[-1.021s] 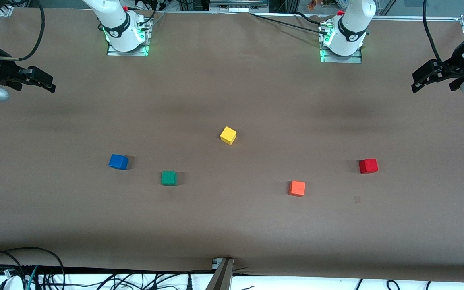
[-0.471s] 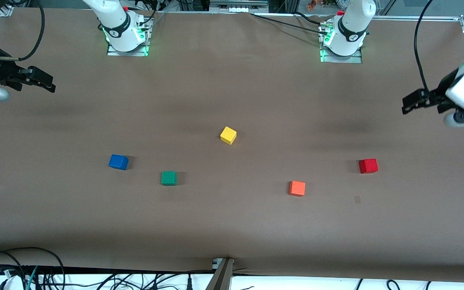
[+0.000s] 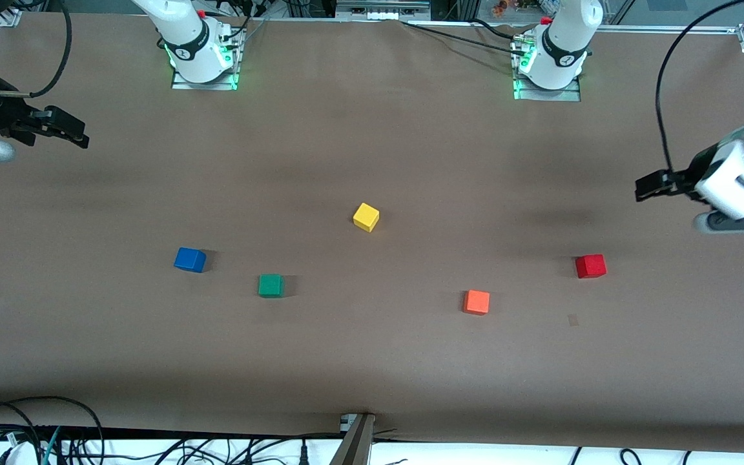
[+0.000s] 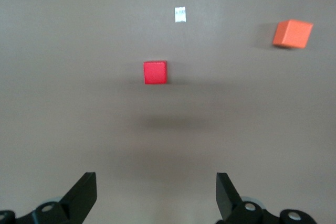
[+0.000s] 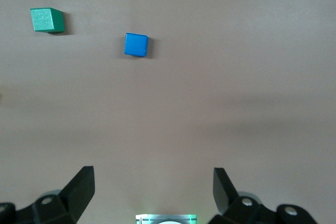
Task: Pass red block to right arm, stack on blue
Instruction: 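Move the left gripper down over the red cube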
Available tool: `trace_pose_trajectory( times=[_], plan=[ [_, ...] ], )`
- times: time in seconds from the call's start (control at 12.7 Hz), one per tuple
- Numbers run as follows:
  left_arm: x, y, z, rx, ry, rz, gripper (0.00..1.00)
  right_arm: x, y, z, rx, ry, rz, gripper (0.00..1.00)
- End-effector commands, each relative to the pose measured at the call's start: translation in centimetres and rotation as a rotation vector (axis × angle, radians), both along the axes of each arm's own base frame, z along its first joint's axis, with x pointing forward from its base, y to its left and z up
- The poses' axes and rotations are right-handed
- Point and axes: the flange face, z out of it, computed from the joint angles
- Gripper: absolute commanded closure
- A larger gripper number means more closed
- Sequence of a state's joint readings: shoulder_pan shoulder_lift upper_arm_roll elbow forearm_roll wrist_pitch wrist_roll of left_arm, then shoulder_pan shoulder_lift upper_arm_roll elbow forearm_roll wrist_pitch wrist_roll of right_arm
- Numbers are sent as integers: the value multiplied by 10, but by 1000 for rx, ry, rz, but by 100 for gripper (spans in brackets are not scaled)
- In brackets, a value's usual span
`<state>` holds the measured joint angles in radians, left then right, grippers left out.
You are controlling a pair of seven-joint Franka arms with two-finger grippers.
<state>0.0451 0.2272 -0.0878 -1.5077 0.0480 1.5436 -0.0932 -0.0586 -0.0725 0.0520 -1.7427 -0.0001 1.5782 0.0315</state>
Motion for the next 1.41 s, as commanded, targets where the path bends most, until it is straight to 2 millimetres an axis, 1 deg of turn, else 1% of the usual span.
trace_pose_trajectory(
  times=[0.0,0.16,0.24,0.31,0.39,0.47,0.55,0.86,1.02,1.1,1.34],
  plan=[
    [15,8,-29,11,53,-25,0,-2,0,2,0,-5,6,0],
    [17,4,-43,20,63,-20,0,-2,-1,2,0,-5,4,0],
    [21,6,-65,18,70,-17,0,-2,0,2,0,-5,6,0],
    [23,11,-92,15,48,-12,0,-2,0,3,0,-6,4,0],
    [21,14,-124,12,16,-12,0,-2,0,2,0,-5,4,0],
    [17,16,-152,9,-6,-11,0,-2,0,3,0,-6,4,0],
    [15,16,-175,6,-10,-13,0,-2,0,2,0,-5,6,0],
    [26,22,-244,2,2,7,0,-2,0,2,0,-5,6,0],
    [30,30,-273,7,-15,12,0,-2,0,2,0,-5,6,0],
    [32,41,-279,20,-25,16,0,-2,0,2,0,-5,6,0],
    [35,42,-302,15,-39,19,0,-2,0,3,0,-6,6,0]
  ],
)
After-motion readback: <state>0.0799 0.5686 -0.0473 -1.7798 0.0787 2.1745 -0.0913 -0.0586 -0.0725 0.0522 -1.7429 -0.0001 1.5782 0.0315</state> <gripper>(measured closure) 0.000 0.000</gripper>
